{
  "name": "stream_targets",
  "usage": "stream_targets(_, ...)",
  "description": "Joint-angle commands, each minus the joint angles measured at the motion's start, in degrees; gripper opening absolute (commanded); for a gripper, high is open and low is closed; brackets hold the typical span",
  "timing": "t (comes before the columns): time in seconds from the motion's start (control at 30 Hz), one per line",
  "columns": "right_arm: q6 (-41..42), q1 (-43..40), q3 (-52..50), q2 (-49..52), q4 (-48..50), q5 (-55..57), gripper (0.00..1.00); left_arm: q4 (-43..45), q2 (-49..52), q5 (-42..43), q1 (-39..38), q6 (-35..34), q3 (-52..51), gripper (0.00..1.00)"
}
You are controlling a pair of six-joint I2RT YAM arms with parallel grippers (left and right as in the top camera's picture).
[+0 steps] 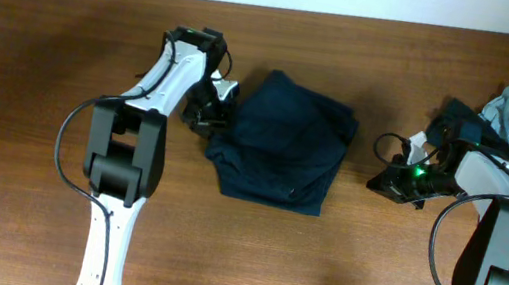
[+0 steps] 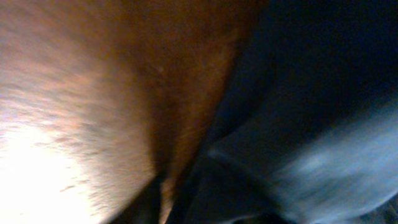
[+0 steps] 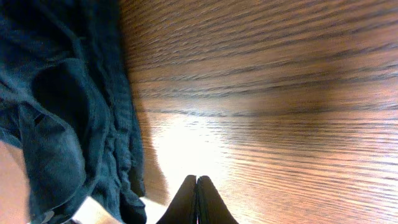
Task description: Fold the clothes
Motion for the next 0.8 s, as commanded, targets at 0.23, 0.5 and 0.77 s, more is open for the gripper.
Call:
stream_targets(0.23,-1.0,2.5,-0.5,-1.5,-0.2,-1.5,0.06,12.9,-2.6,1.3,-1.2,5.7,-0.5,0.99)
stream_targets(0.5,-1.0,3.2,-0.5,-1.5,-1.3,-1.5,0.06,13.8,-2.6,2.8,-3.0,12.7,-0.5,0.89)
stream_targets(0.77,-1.0,3.2,-0.5,-1.5,-1.3,-1.3,0.06,18.5,-2.5,5.9,-3.0,23.0,-0.5,0.99)
